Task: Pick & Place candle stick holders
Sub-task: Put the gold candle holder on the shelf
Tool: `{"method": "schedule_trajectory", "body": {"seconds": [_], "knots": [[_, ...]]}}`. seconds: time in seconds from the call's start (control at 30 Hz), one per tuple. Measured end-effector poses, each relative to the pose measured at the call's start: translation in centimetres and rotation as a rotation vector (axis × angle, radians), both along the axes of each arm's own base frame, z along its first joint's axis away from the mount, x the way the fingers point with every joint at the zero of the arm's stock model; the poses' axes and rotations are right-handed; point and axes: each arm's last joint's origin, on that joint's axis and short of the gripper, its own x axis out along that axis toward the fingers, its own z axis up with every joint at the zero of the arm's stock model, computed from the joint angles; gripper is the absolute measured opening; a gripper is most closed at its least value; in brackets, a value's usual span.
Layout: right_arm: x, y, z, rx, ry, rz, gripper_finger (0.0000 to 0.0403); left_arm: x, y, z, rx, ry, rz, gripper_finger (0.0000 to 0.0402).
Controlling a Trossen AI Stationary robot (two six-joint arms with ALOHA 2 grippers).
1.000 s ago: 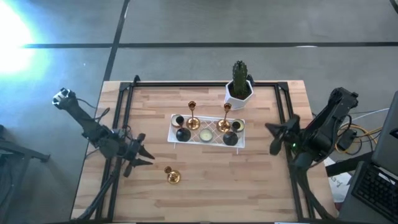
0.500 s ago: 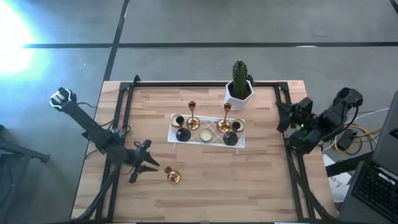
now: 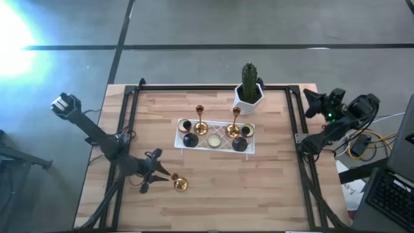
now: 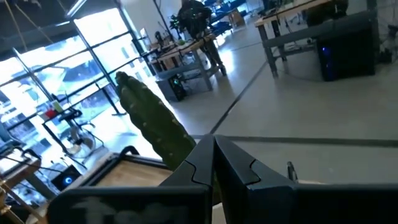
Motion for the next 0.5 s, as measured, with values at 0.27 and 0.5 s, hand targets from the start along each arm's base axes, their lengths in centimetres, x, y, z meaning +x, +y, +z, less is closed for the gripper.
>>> {"method": "schedule_trajectory", "body": {"seconds": [0.27, 0.5], "knots": [[-0.8, -0.6, -0.1, 0.016, -0.027, 0.001, 0.0008, 1.6, 0.2, -0.5, -0.016, -0.008, 0.009, 0.0108], [-0.7, -0.5, -0.1, -0.018, 0.016, 0.005, 0.0008, 2.8, 0.3, -0.7, -0.061, -0.033, -0.039, 0.0108]]}}
